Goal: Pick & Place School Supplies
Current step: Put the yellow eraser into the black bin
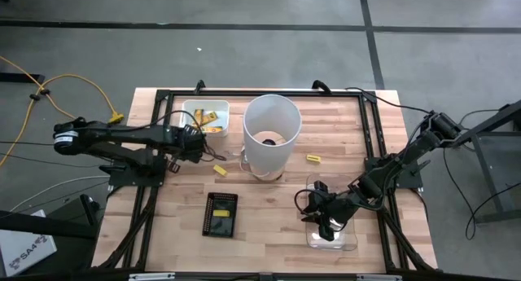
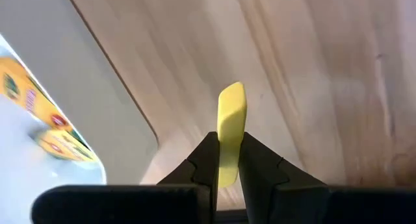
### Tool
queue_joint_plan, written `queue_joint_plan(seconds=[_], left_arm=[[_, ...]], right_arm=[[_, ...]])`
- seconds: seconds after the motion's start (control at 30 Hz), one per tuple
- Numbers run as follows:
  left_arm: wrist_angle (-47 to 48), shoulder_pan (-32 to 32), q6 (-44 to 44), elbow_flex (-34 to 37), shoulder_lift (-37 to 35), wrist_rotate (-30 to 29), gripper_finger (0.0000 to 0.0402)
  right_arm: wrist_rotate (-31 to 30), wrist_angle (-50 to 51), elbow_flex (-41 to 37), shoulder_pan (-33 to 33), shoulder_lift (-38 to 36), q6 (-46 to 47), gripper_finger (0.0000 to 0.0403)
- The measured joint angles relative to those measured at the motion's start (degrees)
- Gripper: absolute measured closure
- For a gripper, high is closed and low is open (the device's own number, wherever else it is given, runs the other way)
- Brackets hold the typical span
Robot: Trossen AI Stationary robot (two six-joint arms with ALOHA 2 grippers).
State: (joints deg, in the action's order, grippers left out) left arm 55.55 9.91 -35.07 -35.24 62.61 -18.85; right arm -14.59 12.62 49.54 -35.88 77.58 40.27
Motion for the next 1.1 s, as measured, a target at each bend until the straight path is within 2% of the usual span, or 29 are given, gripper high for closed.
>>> queue_joint_plan(seconds=[0.27, 0.67, 1.1], left_arm=[[-0.52, -8.88, -0.02, -1.77, -4.44, 0.00, 0.0366], [-1.48, -20.75, 4.35, -8.35, -4.65, 0.03, 0.0366], [-18.39, -31.09, 8.55, -8.68, -0.12, 8.33, 0.0366]], right_arm=[[0.00, -0.01, 0.00, 0.01, 0.00, 0.02, 0.0306], [0.00, 0.00, 0.00, 0.02, 0.00, 0.02, 0.0306], [0.01, 0.00, 0.00, 0.01, 0.00, 0.01, 0.0306]])
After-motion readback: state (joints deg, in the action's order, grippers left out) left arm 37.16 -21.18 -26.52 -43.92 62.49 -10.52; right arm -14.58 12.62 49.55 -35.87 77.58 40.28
